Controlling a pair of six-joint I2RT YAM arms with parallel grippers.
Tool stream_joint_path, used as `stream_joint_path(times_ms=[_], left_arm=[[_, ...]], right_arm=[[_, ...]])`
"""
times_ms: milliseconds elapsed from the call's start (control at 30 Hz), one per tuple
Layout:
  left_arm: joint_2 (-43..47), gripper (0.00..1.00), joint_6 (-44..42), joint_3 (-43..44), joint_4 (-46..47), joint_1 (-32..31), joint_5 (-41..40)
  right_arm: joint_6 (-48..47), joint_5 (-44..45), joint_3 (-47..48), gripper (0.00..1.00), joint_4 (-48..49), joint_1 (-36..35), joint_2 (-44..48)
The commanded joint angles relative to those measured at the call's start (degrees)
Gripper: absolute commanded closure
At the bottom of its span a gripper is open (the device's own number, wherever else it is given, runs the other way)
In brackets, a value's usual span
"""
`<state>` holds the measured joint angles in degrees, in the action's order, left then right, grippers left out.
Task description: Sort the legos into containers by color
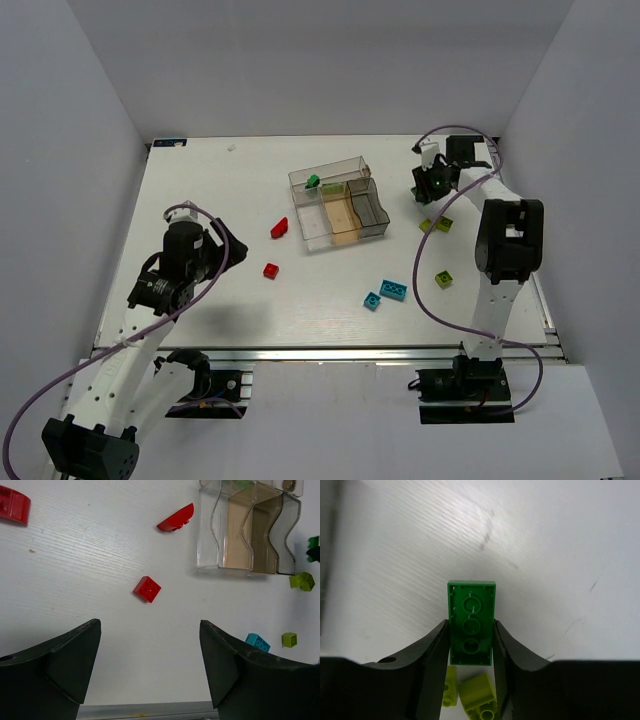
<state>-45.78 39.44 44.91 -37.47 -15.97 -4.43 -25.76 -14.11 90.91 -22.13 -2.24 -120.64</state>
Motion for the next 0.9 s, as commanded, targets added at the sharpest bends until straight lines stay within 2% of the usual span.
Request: stream_joint_path(times_ms=[0,33,100,133,300,433,633,800,867], left_arm=[[0.96,0.1,1.07,-0.61,-3.13,-0.03,-2.95],[1.04,0.1,1.34,-0.78,-4.18,-0.03,-3.22],[1.39,0.1,1.69,-1.22,-5.15,-0.03,-3.66],[1.66,0.1,2.13,-1.31,-5.33,-0.03,-3.75],[3.15,0.1,3.1,-1.84,-5.86,-0.03,-4.01],[3.24,0.1,4.59,-2.37,-6.12,-0.03,-3.31],[4.64,0.11,7.31,-5.26,-5.16,-0.03,-1.55],[5.53,0.1,7.93,-6.41,-4.27,-0.03,-0.58],[4.91,0.1,7.93,-6.15,-4.45,-0.03,-0.41]], right_arm=[[-8.85,-13.18,1.89,0.87,5.26,-1.45,9.36],[-13.66,-15.57,2.42,0.88,4.82,-1.97,10.15],[-17.55,-19.18,4.0,0.88,4.64,-3.46,10.34],[-21.4,-19.81,4.53,0.88,4.55,-3.99,9.9],[-29.08,-18.94,12.08,0.85,2.53,-8.74,4.46],[-29.96,-16.22,19.36,0.83,4.11,-12.43,-1.68],[-28.47,-12.61,23.43,0.82,10.44,-16.12,-6.44],[-29.87,-10.42,24.49,0.73,11.85,-18.41,-9.08],[-30.58,-9.63,24.05,0.65,13.07,-18.94,-9.96]])
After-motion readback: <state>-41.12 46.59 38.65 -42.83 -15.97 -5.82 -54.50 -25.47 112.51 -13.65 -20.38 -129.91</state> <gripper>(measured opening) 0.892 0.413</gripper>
